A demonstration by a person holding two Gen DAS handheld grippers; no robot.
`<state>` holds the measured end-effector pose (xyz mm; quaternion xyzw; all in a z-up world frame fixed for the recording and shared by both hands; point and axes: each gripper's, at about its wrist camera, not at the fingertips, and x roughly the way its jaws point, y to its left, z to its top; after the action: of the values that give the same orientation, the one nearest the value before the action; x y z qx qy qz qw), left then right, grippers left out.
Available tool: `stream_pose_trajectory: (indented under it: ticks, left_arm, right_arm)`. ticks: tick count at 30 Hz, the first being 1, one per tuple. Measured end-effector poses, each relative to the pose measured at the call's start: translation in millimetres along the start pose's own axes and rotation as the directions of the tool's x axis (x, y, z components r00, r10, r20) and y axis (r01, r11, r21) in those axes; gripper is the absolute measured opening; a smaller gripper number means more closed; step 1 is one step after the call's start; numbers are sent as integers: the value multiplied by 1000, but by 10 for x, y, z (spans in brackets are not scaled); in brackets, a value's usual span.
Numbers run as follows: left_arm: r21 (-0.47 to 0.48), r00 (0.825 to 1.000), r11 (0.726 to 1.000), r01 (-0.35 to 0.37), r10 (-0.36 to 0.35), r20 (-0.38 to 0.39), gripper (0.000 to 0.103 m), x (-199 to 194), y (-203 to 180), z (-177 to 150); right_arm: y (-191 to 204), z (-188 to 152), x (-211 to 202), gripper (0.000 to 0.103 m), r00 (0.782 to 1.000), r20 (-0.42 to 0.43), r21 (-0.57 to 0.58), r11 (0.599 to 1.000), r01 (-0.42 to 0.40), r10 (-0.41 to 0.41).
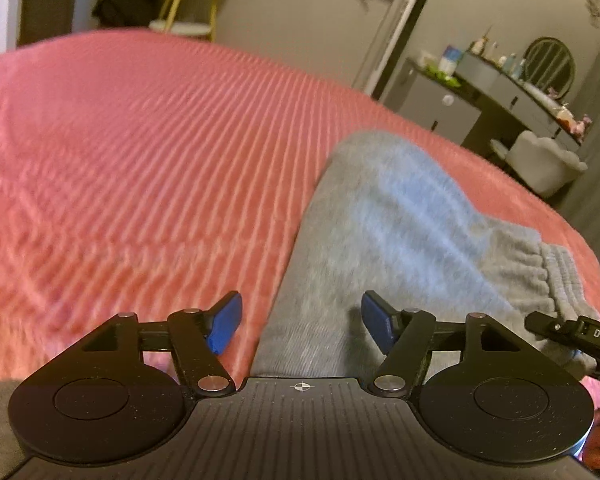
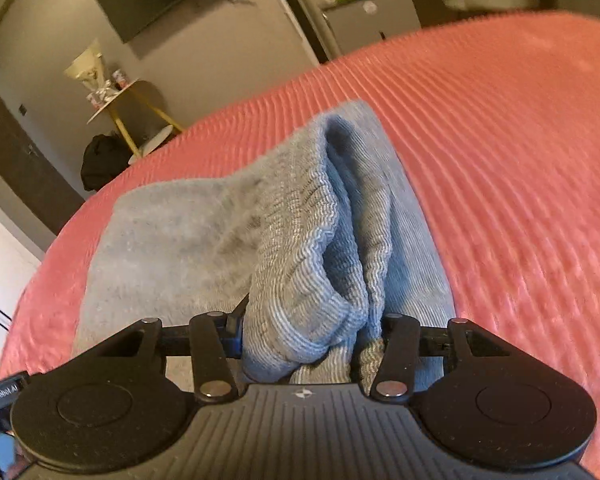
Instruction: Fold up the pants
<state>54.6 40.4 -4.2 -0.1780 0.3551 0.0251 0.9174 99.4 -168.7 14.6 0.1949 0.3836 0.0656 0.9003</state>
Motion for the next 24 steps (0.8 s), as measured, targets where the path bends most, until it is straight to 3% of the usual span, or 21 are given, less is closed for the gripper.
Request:
stream_pose_trajectory:
  ticks: [3, 6, 8, 9, 11, 12, 14, 15, 17, 19, 21, 22, 24]
  left_arm:
    - [48, 999, 999, 4, -6, 35, 71, -81, -93, 82]
    - [104, 999, 994, -30, 25, 47, 71, -29, -211, 216]
    - [127, 997, 991, -44, 36, 67, 71, 20, -300, 339]
    - [140, 997, 989, -46, 36, 75, 71, 57, -344, 396]
    - [200, 994, 978, -55, 35, 99, 71, 155, -485, 508]
    - [239, 993, 969, -64, 38, 113, 71, 211, -566, 549]
    - [311, 988, 947, -82, 36, 149, 71, 345, -739, 616]
    - [341, 987, 936, -82, 29, 157, 71, 424, -819, 645]
    - [387, 988, 918, -80, 21, 154, 72, 645, -940, 682]
    - [417, 989, 901, -122, 76, 124, 70, 930, -1014, 694]
    - [448, 986, 880, -159, 120, 115, 76, 1183, -1015, 695]
    - [463, 984, 869, -174, 135, 117, 81, 1291, -1015, 698]
    - [459, 985, 872, -171, 135, 111, 85, 1418, -974, 725]
  right_arm:
    - [-1, -28, -82, 50, 999, 34, -9, 1000, 5, -5]
    - [12, 15, -175, 61, 996, 86, -1, 999, 40, -40]
    - [-47, 69, -358, 71, 979, 197, 47, 998, 48, -56]
    - [-88, 71, -479, 71, 959, 276, 71, 997, 40, -59]
    - [-52, 49, -582, 71, 937, 347, 24, 999, 44, -49]
    - [26, 33, -581, 71, 939, 344, -35, 999, 35, -20]
    - [204, -25, -526, 60, 954, 288, -135, 990, -48, 85]
    - [319, -71, -485, 59, 954, 258, -194, 976, -102, 151]
    - [481, -147, -380, 59, 956, 216, -302, 945, -128, 199]
    - [535, -157, -181, 59, 979, 161, -349, 935, -62, 124]
    - [443, -159, -26, 46, 990, 141, -364, 931, 23, 30]
    - [375, -133, -22, 42, 988, 147, -344, 939, 8, 46]
    - [274, -71, -19, 41, 982, 158, -291, 955, -50, 100]
